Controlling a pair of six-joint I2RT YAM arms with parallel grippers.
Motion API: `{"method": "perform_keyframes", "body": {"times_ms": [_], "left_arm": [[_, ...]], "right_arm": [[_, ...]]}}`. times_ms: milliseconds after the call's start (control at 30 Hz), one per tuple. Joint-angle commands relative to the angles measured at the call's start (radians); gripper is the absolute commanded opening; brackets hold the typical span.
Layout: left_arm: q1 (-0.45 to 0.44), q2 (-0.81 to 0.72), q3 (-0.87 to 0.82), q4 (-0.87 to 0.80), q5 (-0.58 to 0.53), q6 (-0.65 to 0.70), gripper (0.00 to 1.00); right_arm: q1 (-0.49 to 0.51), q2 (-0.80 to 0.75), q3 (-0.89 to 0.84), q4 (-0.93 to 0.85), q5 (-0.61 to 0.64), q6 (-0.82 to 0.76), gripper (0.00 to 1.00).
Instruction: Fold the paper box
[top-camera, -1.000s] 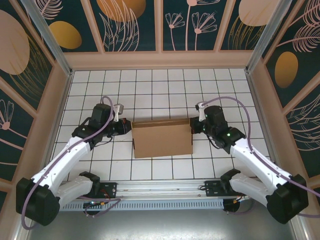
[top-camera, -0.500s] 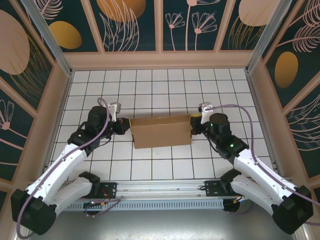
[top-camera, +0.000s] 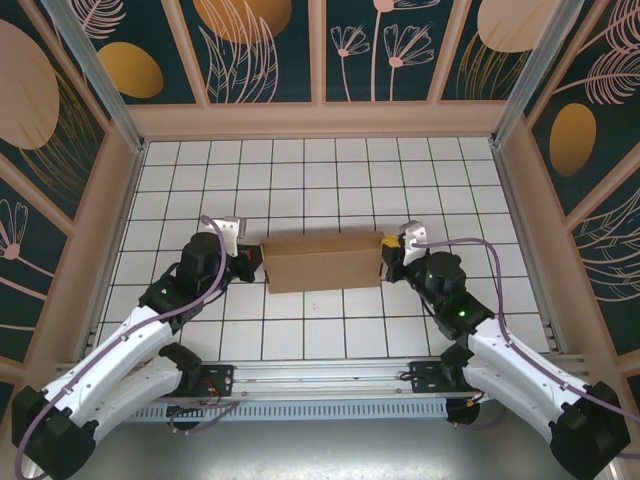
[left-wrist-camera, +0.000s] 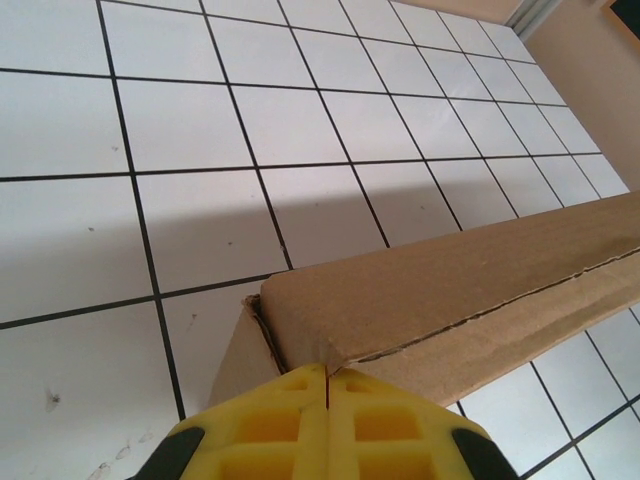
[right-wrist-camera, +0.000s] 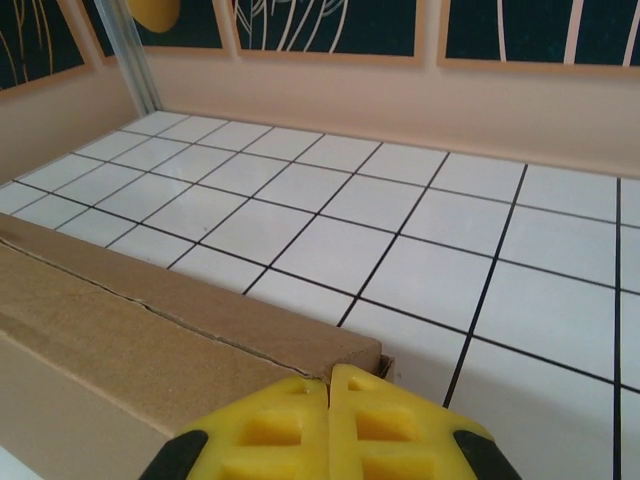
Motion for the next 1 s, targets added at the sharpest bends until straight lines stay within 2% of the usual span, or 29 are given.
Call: {"method": "perform_keyframes", "body": {"times_ms": [0,167,300,467,533,633,733,833,967], "left_arm": [[-0.018,-0.028,-0.018,0.033,-0.048,0.046,0.00],[-0.027,-0.012,-0.023,0.028,-0.059,0.056,0.00],[-0.035,-0.008,-0.015,0.035,-0.070,0.063,0.00],[-0.041,-0.016,-0.023,0.043,-0.069,0.071,0.00],[-0.048,-0.019,-0.027,0.041,-0.069,0.077,0.00],[-0.063,-0.022,-0.033,0.044,-0.069,0.094,0.00],[-0.080,-0.031,-0.044,0.054,-0.075,0.109,0.00],[-0.083,-0.037,-0.050,0.058,-0.084,0.112,0.00],[-0.085,-0.032,-0.050,0.058,-0.082,0.115,0.00]], "right_arm": [[0.012,-0.037,-0.014,0.088,-0.006,-0.021,0.13],[0.012,-0.061,-0.001,0.080,-0.077,-0.036,0.31],[0.012,-0.101,0.015,0.073,-0.108,-0.043,0.38],[0.012,-0.134,0.015,0.080,-0.142,-0.024,0.41],[0.013,-0.131,0.034,0.083,-0.135,-0.005,0.37],[0.012,-0.090,0.106,0.043,-0.110,0.050,0.24],[0.012,0.000,0.221,-0.074,-0.085,0.124,0.00],[0.018,0.093,0.317,-0.195,-0.119,0.161,0.00],[0.056,0.163,0.345,-0.233,-0.113,0.208,0.00]]}}
